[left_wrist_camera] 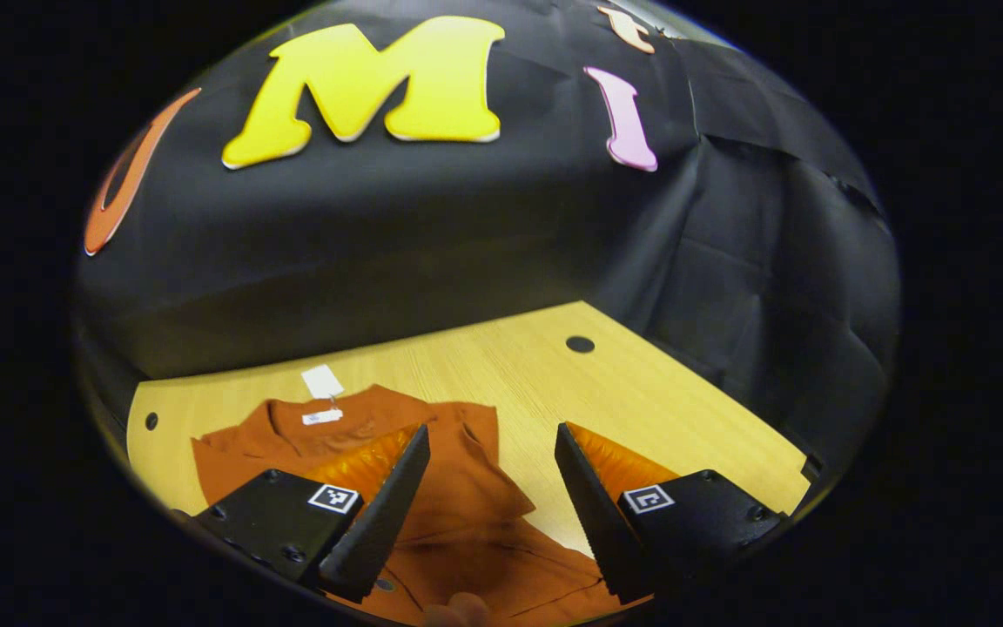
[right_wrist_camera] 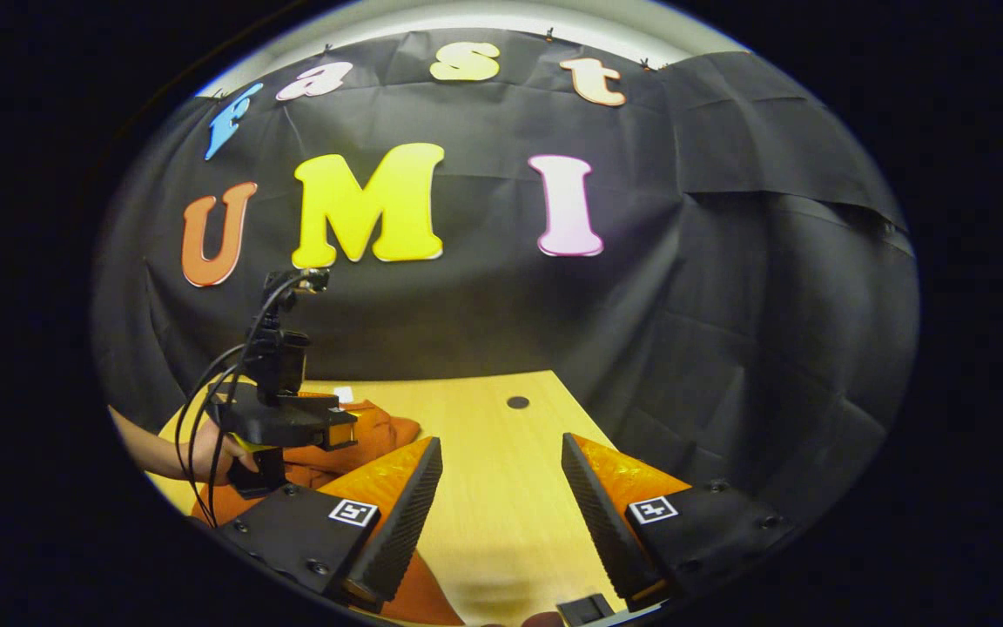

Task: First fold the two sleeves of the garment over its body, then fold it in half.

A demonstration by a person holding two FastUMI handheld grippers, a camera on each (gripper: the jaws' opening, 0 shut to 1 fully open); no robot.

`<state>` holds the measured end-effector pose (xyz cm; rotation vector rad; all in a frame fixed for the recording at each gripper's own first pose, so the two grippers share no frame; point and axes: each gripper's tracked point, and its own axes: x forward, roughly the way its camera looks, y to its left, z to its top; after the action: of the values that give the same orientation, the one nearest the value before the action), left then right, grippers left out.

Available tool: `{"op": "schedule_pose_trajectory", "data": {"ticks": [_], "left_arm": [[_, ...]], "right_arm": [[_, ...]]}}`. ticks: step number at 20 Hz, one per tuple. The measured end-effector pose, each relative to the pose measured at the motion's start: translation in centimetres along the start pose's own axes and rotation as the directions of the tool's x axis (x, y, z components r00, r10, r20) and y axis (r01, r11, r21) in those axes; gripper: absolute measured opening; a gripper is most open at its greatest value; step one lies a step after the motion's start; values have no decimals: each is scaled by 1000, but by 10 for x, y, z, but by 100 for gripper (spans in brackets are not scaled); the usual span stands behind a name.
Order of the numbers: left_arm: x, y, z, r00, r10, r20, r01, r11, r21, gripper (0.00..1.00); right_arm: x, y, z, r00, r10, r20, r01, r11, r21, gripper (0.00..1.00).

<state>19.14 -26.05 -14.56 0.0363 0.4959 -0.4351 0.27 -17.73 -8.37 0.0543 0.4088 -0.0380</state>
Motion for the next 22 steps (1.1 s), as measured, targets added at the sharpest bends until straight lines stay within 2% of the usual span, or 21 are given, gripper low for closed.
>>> {"op": "schedule_pose_trajectory", "data": {"ticks": [4,9,12,15,18,22], "left_arm": [[-65,37,36,991,87,104,-84,996,-27,95],[-136,87,66,955,196,222,-178,979,-99,94],[-164,103,58,954,215,209,-183,970,-161,95],[-185,123,26,966,213,149,-182,963,-198,95],[-203,146,-36,979,199,36,-190,966,-175,95],[-238,151,-116,991,106,-81,-119,976,-182,96]], "right_arm": [[20,54,32,990,117,79,-113,992,-46,89],[30,119,66,955,254,156,-245,967,-76,89],[31,145,65,934,321,155,-311,947,-84,88],[32,151,46,927,361,97,-355,932,-80,89],[27,144,19,917,397,32,-395,917,-57,88],[14,117,-48,908,398,-128,-400,916,7,89]]}}
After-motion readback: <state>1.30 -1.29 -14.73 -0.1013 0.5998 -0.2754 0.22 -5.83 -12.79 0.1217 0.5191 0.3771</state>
